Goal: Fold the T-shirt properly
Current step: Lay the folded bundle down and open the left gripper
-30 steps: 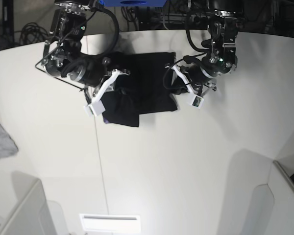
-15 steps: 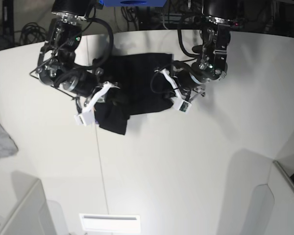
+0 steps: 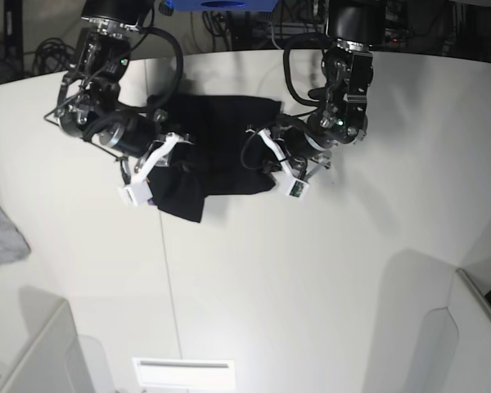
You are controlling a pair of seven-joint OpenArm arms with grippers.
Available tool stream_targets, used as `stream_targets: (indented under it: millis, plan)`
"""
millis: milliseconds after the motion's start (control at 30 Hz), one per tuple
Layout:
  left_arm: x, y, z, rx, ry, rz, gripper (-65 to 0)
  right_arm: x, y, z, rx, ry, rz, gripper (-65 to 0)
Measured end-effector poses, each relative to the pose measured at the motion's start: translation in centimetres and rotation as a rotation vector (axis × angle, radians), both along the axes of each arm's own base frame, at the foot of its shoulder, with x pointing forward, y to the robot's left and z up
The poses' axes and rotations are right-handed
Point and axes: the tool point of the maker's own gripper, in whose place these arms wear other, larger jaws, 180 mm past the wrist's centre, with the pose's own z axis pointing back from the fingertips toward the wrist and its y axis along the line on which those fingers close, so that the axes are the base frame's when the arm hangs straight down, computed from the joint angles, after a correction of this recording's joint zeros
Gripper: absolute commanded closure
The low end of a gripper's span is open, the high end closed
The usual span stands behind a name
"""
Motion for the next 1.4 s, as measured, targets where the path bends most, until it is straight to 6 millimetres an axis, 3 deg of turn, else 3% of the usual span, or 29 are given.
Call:
stream_targets:
  millis: [100,433,567,967,1233,1400]
  plan:
    - [-0.1,0.1,-0.1,0.001,0.001,0.000,0.0,-0.7,0.5,-0.3,0.014,0.020,0.011,0.0]
    - [-0.1,0.1,-0.1,0.000,0.002,0.000,0.0,0.2,0.3,0.0,0.062,0.046,-0.089,0.0]
    - [-0.1,0.5,-0.1,0.002,0.000,0.001,0.0,0.1,1.6,0.1,0.079,0.040,-0.077,0.0]
    - [-1.5,3.8,0.8,0.110,-0.021,-0.016,0.0,0.1,1.7,-0.1,0.097,0.070,-0.120,0.0]
    - [-4.0,5.8,0.9,0.163,-0.018,-0.039,0.0,0.0,1.7,-0.3,0.094,0.077,-0.121,0.0]
    - [-6.0,9.2,1.8,0.197,-0.018,0.048,0.0,0.0,1.7,-0.3,0.098,0.077,-0.121,0.0]
